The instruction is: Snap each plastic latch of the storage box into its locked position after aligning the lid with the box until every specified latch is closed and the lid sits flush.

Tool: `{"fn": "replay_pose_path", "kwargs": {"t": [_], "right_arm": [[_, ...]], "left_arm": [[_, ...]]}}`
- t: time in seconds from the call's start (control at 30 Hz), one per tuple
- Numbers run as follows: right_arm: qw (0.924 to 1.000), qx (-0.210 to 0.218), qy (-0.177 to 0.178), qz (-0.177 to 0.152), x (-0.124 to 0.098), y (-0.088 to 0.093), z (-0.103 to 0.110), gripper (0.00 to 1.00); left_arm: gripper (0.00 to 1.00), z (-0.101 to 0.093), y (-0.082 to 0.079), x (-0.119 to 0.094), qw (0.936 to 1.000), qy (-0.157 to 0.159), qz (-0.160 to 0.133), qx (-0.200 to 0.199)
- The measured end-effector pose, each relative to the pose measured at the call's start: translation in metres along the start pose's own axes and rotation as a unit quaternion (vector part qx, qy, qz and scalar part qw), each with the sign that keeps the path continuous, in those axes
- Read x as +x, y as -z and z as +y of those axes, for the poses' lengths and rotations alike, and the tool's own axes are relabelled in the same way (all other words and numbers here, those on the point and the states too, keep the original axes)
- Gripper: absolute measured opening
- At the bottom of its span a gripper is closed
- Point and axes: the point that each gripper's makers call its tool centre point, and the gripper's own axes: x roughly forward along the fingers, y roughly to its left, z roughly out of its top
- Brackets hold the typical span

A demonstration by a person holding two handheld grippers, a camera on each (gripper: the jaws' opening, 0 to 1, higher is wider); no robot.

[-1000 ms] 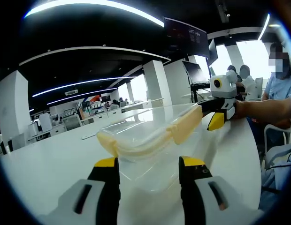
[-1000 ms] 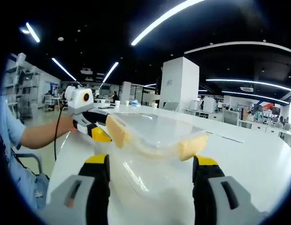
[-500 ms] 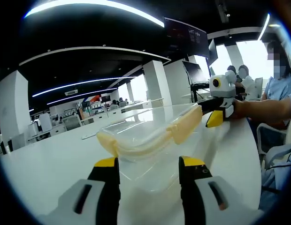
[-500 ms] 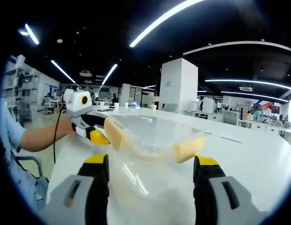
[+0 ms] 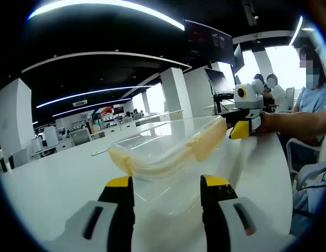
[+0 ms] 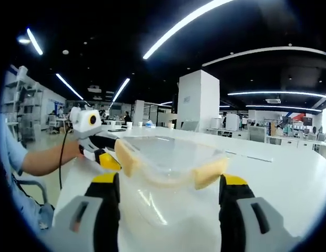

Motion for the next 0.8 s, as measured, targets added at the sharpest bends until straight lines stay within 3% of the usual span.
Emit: {"fn": "replay_pose_path", "kwargs": {"t": [0.5,0.57,0.6,0.63,0.8], "right_arm": [[0.9998,0.019,0.007,-0.004,0.0,-0.002,0.0,0.72],[0.9999,0.005,0.01,-0.011,0.01,-0.007,-0.024,0.72],[0.9999,0.005,0.01,-0.011,0.0,-0.004,-0.001,0.71],[0.9999,0.005,0.01,-0.011,-0.003,-0.003,0.006,0.71],[0.9997,0.021,0.01,-0.001,-0.005,0.002,0.014,0.71]], "left_arm": [[0.49,0.002,0.0,0.001,1.0,0.0,0.001,-0.002],[0.49,0.002,0.0,0.001,1.0,0.0,0.001,-0.002],[0.49,0.002,0.0,0.001,1.0,0.0,0.001,-0.002],[0.49,0.002,0.0,0.001,1.0,0.0,0.001,-0.001],[0.49,0.001,0.0,0.0,1.0,0.0,0.001,-0.001]]}}
